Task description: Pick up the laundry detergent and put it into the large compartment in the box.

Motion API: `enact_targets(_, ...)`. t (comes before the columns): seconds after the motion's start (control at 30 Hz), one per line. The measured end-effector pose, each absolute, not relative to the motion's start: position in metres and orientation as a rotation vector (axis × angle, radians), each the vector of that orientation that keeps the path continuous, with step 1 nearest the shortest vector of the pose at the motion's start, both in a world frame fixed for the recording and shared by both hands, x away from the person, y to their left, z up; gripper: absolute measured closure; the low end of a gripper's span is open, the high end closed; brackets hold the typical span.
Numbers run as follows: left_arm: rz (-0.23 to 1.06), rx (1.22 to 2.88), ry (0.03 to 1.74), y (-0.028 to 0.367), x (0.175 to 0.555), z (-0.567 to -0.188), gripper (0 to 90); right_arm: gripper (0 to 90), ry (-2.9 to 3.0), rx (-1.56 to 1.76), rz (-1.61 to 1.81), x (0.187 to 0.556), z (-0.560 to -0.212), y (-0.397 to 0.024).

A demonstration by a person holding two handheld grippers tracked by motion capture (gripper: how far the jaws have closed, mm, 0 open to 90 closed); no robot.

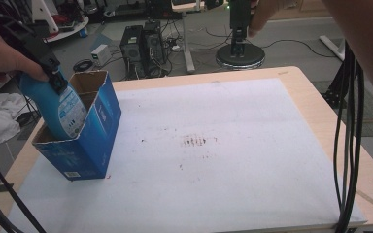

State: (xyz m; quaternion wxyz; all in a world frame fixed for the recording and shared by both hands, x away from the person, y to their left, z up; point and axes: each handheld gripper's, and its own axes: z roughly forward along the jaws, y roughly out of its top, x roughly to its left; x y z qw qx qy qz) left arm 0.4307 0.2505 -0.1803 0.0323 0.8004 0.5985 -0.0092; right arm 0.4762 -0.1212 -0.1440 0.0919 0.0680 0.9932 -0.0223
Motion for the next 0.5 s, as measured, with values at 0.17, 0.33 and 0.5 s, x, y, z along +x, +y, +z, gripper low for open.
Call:
enact_targets(0.17,-0.045,2.513,1.792,0.252,0.432,-0.196,39.0,3.1,2.95,0.2,-0.067,0.476,-0.144,-0.12)
enact_targets(0.33,-0.026,2.646,1.654,0.251,0.431,-0.212,39.0,3.1,2.95,0.202,-0.073,0.476,-0.145,-0.119)
enact_targets(0.5,-0.006,2.739,1.55,0.251,0.43,-0.223,39.0,3.1,2.951,0.204,-0.078,0.476,-0.146,-0.119)
